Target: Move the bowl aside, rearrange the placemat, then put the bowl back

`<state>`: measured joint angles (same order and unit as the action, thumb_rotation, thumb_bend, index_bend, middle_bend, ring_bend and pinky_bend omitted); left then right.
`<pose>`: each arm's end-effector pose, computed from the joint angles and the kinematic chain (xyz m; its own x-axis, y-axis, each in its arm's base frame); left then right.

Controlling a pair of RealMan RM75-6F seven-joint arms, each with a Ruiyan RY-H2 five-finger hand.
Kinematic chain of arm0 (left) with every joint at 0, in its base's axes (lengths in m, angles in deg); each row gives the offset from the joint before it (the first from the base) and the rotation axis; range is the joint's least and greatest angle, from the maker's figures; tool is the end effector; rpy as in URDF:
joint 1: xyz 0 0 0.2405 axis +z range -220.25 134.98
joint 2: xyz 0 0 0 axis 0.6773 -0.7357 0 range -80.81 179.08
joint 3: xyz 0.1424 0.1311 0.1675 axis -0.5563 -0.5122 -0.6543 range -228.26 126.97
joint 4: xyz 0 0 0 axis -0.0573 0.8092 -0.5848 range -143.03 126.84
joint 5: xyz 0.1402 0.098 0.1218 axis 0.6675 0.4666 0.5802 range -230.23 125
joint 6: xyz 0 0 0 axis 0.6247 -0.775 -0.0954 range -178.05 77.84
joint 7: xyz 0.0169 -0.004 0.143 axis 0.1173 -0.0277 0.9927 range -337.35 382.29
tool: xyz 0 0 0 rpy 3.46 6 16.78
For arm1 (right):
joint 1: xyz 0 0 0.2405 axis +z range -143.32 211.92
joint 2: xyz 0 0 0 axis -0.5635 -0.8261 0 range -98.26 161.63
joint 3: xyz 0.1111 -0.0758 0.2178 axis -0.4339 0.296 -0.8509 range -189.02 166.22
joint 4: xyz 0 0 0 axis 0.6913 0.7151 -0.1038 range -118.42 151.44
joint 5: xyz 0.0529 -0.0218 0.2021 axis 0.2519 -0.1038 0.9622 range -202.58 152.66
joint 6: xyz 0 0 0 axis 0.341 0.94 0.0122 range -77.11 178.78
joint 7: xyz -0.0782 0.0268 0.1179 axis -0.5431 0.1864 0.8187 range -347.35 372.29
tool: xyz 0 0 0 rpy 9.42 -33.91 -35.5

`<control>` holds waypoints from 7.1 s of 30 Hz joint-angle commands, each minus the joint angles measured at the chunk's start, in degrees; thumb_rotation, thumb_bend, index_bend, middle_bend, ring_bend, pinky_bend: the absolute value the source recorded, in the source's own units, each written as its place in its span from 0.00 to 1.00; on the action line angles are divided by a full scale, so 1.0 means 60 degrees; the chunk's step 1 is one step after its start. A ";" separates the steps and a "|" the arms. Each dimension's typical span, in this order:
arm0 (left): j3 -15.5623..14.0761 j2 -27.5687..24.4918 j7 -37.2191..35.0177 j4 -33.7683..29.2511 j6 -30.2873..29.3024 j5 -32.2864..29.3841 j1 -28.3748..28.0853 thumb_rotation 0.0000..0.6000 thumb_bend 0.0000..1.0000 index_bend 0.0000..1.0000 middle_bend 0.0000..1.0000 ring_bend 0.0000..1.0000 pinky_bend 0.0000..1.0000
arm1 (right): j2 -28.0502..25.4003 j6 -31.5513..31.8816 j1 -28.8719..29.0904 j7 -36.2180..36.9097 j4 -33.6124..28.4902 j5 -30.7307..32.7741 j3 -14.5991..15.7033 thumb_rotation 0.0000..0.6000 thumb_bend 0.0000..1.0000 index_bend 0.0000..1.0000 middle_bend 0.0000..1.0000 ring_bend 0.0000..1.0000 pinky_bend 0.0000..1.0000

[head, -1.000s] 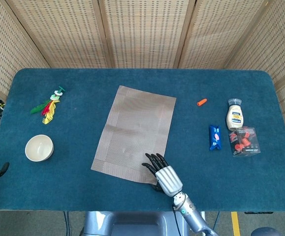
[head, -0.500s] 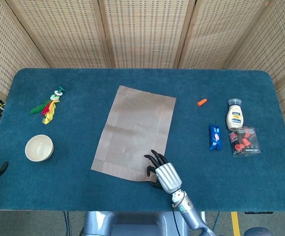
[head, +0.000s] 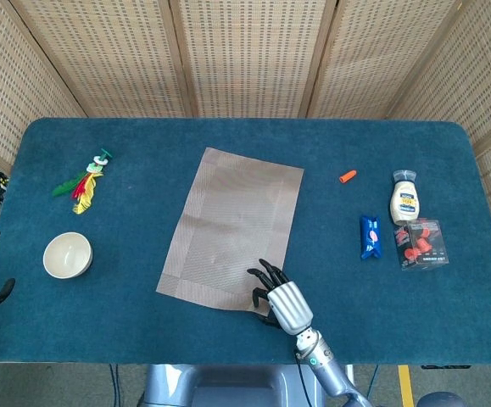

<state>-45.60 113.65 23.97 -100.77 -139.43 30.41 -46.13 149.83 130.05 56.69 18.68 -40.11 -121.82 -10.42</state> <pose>-0.3131 0.1806 0.1744 0.4037 -0.0980 0.9096 0.9147 0.0630 -0.3992 -0.1599 -0.2139 -0.1198 0.0862 -0.1941 0.9772 -0.8787 -0.4771 -0.0172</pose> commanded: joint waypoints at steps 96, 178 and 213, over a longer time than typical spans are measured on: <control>-0.0001 0.0276 0.0547 0.0018 0.0055 0.0127 -0.0029 1.00 0.26 0.16 0.00 0.00 0.00 | -0.5067 -0.1459 0.1113 -0.0845 -0.0088 0.1427 -0.1748 1.00 0.58 0.73 0.34 0.14 0.29; 0.1400 0.3588 0.2427 0.3664 0.5443 -0.1482 -0.4926 1.00 0.20 0.19 0.00 0.00 0.00 | -0.6343 0.2697 -0.2108 -0.0222 -0.2584 0.1387 -0.1135 1.00 0.20 0.08 0.00 0.00 0.00; 0.1581 0.7035 0.3572 0.7523 0.7900 -0.2610 -0.8520 1.00 0.13 0.04 0.00 0.00 0.00 | -0.6477 0.2772 -0.2287 0.1298 -0.2307 0.1622 -0.1733 1.00 0.20 0.11 0.00 0.00 0.00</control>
<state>-35.99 155.63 45.42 -55.89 -92.19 14.89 -97.07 110.96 146.66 42.98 26.45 -53.96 -112.08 -20.79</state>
